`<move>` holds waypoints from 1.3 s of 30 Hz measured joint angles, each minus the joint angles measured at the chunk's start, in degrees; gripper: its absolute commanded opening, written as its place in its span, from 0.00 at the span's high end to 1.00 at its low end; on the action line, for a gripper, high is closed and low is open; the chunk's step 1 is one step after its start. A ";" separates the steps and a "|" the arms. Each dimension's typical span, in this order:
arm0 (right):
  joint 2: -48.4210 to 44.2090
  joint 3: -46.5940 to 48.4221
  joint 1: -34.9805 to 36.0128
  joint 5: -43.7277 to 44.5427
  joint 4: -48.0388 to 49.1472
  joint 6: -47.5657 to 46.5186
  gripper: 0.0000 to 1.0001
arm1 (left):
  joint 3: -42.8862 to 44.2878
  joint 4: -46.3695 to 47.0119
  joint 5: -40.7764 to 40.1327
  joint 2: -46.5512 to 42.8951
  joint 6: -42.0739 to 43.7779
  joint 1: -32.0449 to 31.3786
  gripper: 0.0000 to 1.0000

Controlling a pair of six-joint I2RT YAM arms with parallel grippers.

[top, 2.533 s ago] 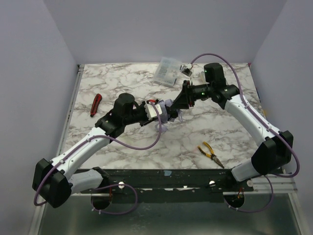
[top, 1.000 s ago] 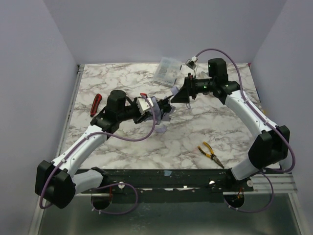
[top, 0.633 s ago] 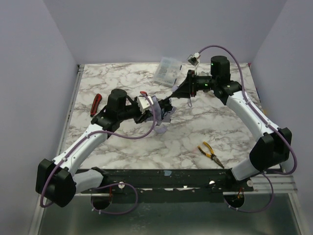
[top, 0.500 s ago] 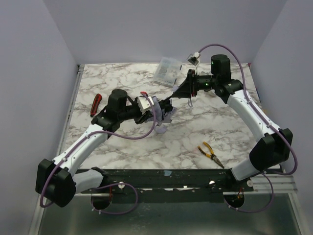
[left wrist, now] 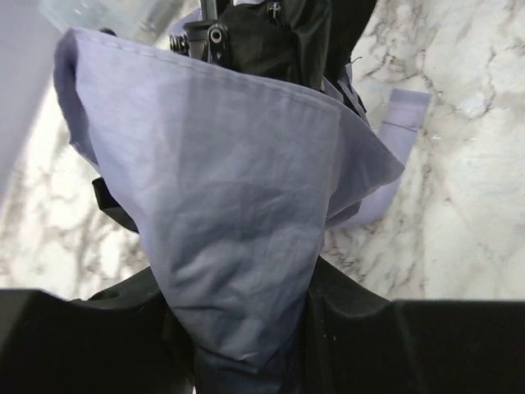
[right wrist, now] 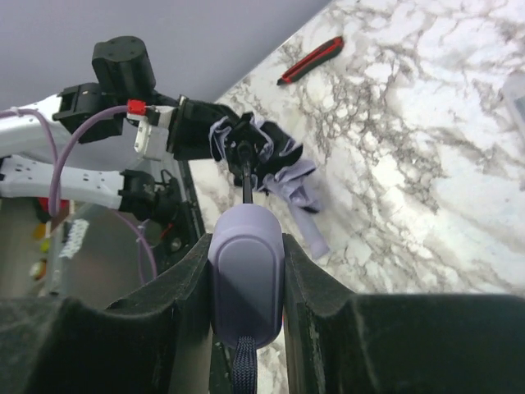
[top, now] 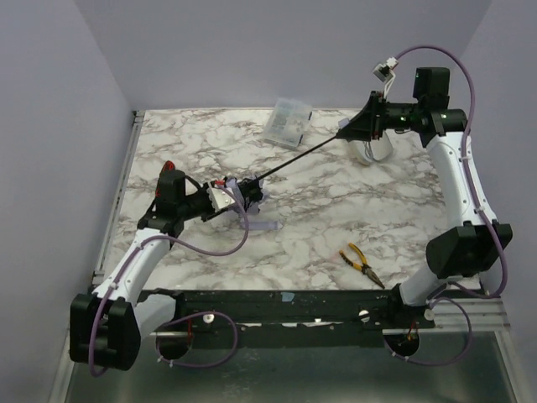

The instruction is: Open the umbrella

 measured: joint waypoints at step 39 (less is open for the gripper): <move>-7.63 -17.51 -6.93 -2.10 18.36 11.19 0.99 | 18.49 -14.43 8.20 -0.96 -5.88 -3.08 0.13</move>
